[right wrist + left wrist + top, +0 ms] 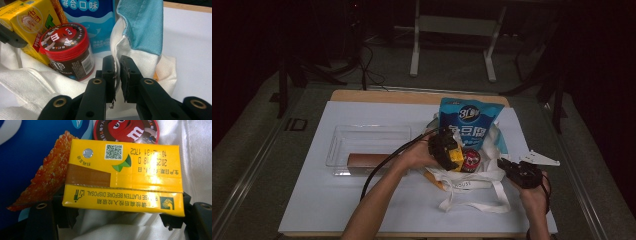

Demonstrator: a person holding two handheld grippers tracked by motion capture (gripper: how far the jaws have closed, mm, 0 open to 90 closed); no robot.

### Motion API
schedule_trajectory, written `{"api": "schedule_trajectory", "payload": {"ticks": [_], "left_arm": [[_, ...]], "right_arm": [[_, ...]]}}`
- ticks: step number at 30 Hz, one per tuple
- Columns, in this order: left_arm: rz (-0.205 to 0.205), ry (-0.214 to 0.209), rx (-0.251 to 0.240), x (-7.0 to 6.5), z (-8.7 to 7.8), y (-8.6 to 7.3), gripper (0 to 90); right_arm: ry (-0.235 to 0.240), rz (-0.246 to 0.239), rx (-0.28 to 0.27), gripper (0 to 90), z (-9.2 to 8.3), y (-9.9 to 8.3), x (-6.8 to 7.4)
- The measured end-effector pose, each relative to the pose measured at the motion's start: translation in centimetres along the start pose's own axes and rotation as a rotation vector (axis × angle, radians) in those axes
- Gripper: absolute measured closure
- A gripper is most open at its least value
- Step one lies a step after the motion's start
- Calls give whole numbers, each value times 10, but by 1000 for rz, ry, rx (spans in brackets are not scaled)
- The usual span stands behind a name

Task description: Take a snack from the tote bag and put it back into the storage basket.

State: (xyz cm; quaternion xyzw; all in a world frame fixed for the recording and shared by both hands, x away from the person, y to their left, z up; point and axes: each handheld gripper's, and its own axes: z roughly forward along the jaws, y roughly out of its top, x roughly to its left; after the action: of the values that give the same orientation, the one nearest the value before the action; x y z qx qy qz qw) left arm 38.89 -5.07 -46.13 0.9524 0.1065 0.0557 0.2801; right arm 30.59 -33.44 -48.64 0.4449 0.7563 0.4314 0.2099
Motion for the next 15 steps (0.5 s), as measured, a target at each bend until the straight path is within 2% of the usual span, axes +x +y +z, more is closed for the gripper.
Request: {"api": "schedule_trajectory", "payload": {"ticks": [4, 15], "left_arm": [[-16, 3, -4, 0, -1, -1, 287], [-3, 17, -7, -2, -6, 0, 288]], "right_arm": [[0, -1, 0, 821, 0, 0, 0], [1, 0, 0, 823, 0, 0, -1]]}}
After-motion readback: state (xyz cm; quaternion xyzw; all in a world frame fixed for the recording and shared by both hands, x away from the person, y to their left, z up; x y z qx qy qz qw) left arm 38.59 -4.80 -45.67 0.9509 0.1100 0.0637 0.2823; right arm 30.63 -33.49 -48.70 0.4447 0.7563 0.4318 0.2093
